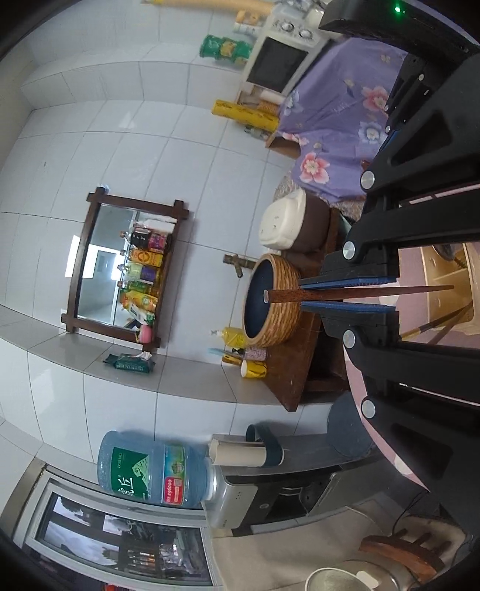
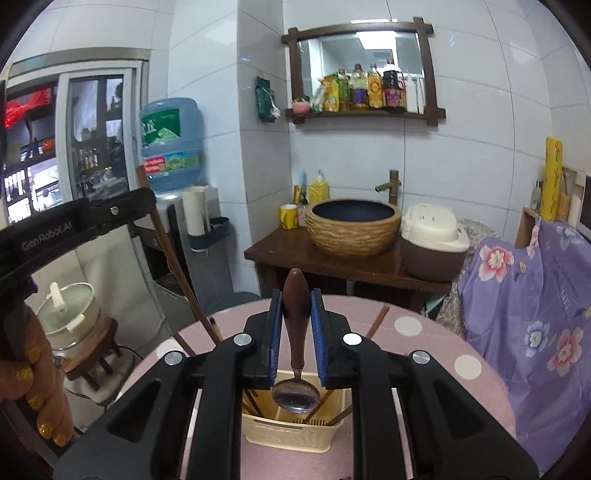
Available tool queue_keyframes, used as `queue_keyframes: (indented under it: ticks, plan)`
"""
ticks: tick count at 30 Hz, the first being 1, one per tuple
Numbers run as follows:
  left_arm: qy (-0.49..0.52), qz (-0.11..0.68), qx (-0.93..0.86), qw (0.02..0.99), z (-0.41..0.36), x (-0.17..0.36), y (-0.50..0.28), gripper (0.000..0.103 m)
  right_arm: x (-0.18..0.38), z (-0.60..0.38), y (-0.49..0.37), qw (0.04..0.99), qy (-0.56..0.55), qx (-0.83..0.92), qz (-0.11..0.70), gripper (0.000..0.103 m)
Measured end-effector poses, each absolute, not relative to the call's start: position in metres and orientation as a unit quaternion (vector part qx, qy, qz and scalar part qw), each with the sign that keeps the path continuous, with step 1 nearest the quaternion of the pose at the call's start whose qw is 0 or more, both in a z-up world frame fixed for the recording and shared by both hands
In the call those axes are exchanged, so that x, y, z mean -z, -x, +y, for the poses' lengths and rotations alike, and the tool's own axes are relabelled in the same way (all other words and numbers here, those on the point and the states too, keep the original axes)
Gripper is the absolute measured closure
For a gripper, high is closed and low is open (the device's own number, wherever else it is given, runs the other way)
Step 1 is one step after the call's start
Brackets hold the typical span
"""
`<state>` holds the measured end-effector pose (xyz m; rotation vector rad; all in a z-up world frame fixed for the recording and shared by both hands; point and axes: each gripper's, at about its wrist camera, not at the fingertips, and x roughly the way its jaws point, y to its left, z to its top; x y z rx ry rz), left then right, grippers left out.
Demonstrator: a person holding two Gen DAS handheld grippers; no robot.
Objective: Organize utensils
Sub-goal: 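Lift the chopstick and spoon and lower both into the beige holder, then open both tools and move them back toward the loose utensils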
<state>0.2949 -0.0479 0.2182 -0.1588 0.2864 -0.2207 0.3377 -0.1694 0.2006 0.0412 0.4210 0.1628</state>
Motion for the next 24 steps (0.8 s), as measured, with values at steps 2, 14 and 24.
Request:
queue_keyframes:
  ticks: [2,14,24]
  plan:
    - [0.076,0.154,0.107,0.979,-0.051,-0.198,-0.298,0.095,-0.182,-0.173,-0.345,0.972,-0.027,-0.078,0.22,0.087]
    - [0.041,0.219,0.118,0.968,-0.066,-0.121,-0.301,0.095,-0.118,-0.162,-0.34,0.969,0.003,-0.067,0.238,0.087]
    - [0.059,0.236,0.136,0.96,-0.056,-0.114,-0.29,0.088,-0.111,-0.165,-0.332,0.97,0.004,-0.069,0.235,0.07]
